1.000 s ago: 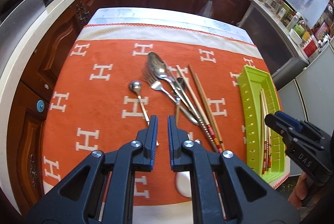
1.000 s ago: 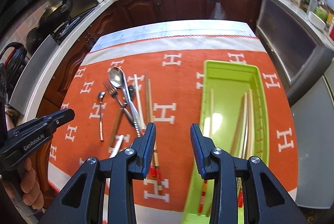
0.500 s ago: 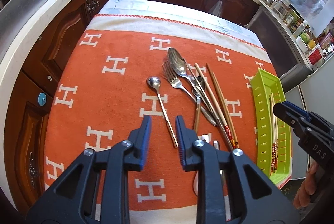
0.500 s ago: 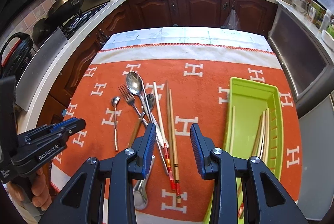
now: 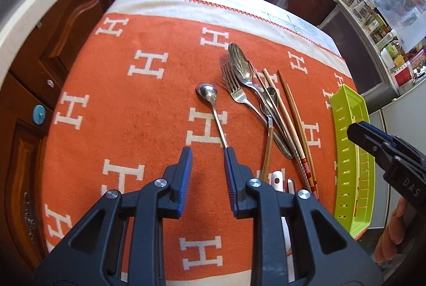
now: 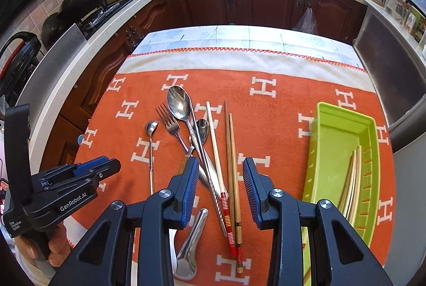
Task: Organize utensils
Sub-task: 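Move both open tools back over the utensil pile, then roll the left tool and grasp the small gold-handled spoon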
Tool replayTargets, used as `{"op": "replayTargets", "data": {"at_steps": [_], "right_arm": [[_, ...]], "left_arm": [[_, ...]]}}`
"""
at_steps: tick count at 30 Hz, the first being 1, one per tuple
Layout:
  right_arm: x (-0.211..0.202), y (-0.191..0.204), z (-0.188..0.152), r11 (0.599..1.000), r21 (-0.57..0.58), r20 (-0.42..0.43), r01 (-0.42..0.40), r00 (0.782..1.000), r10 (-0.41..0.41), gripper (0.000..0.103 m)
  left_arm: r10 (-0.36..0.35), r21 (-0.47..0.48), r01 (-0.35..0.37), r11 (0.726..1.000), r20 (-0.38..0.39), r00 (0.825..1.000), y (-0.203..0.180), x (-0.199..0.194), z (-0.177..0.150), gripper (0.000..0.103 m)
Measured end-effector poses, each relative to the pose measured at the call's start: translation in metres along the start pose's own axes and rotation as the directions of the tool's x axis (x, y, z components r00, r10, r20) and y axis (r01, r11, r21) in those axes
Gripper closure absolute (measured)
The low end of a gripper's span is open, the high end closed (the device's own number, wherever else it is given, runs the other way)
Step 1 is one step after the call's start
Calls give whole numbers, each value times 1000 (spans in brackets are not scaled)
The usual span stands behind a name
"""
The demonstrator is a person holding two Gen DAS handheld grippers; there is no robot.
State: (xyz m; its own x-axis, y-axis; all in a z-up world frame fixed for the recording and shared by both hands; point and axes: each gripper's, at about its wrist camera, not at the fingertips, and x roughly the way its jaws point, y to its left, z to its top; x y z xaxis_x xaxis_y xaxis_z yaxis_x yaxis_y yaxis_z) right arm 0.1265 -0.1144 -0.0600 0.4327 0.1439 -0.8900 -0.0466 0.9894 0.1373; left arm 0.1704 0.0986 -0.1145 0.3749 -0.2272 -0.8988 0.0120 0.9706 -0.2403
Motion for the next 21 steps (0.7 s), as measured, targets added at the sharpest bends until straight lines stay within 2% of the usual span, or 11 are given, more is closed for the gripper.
{"op": "replayTargets", "data": {"at_steps": [5, 10, 17, 21], "right_arm": [[17, 0, 1, 1000, 3, -24, 0, 1000, 0, 69], [31, -2, 1, 1000, 14, -45, -7, 999, 8, 69], [43, -7, 2, 999, 25, -57, -21, 998, 22, 69], [45, -8, 2, 999, 26, -56, -27, 998, 28, 69]], "left_arm": [[-122, -44, 120, 992, -40, 992, 13, 19, 1, 82], [-229, -95, 225, 970, -35, 973, 21, 39, 7, 82], [-277, -129, 275, 953, -1, 961, 20, 63, 21, 82], [-269, -156, 265, 951, -1, 963, 21, 78, 27, 82]]}}
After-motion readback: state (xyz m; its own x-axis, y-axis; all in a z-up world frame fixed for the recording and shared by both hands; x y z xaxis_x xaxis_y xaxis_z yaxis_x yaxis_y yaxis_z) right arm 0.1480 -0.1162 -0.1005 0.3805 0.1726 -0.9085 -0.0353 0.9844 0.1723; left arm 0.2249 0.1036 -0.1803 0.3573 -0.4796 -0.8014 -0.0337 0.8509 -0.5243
